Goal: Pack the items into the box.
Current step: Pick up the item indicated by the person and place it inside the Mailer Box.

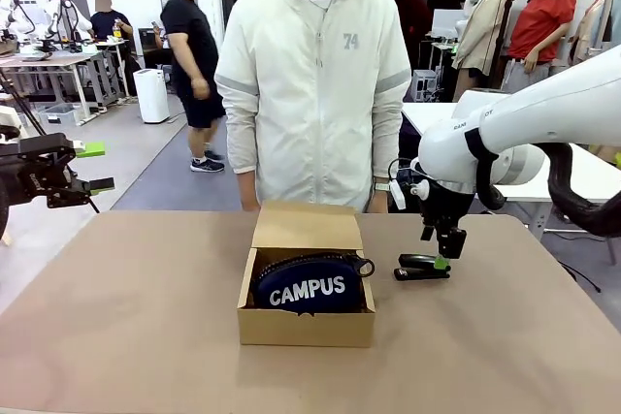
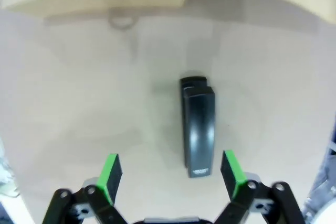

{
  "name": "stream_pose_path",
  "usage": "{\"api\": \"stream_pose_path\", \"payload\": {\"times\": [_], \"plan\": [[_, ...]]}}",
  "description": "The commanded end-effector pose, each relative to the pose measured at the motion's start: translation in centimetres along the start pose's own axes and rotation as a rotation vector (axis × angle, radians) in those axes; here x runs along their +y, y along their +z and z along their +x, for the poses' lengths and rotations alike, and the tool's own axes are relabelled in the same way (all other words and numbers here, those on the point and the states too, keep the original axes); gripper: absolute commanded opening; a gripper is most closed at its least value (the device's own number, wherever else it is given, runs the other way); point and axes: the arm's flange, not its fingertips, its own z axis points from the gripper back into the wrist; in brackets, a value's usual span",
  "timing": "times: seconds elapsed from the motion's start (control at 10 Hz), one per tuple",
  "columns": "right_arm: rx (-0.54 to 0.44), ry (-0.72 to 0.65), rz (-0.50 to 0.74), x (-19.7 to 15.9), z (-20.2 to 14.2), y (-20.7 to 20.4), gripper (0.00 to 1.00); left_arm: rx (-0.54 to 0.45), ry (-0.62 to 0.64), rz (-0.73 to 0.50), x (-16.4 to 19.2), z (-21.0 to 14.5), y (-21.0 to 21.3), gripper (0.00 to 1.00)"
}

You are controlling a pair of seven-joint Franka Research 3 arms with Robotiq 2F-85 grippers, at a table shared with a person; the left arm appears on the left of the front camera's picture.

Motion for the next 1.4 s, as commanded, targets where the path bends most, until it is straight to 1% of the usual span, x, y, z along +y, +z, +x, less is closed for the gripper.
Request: {"api": "stream_pose_path", "payload": {"times": [0.0,0.1,0.2,0.4,0.6,0.8,0.9,1.0,1.1,1.2,1.3], "plan": [[-0.091,-0.021,-0.13,-0.6,-0.6,-0.3,1.0,0.01,-0.014,-0.01,-0.1,-0.1,0.4,1.0],[-0.089,0.015,-0.129,-1.4,-0.6,-0.9,1.0,0.01,-0.014,-0.01,-0.1,-0.1,0.4,1.0],[-0.076,0.016,-0.095,-2.5,-0.7,-1.7,1.0,0.01,-0.014,-0.01,-0.1,-0.1,0.4,1.0],[0.011,0.012,-0.011,-4.3,-0.4,-3.3,1.0,0.01,-0.014,-0.01,-0.1,-0.1,0.4,1.0],[0.042,0.013,0.019,-5.2,-0.5,-4.8,1.0,0.01,-0.014,-0.01,-0.1,-0.1,0.4,1.0],[0.069,0.035,0.089,-6.3,-0.9,-6.5,1.0,0.01,-0.014,-0.01,-0.1,-0.1,0.4,1.0],[0.08,0.035,0.102,-6.3,-1.0,-6.7,1.0,0.01,-0.014,-0.01,-0.1,-0.1,0.4,1.0],[0.067,0.034,0.107,-6.2,-0.9,-6.5,1.0,0.01,-0.014,-0.01,-0.1,-0.1,0.4,1.0],[0.089,0.042,0.123,-6.1,-0.8,-6.4,0.45,0.01,-0.014,-0.01,-0.1,-0.1,0.4,1.0],[0.102,0.042,0.136,-6.1,-0.6,-6.5,0.0,0.01,-0.014,-0.01,-0.1,-0.1,0.4,1.0],[0.105,0.041,0.148,-6.2,-0.5,-6.5,0.0,0.01,-0.014,-0.01,-0.1,-0.1,0.4,1.0]]}}
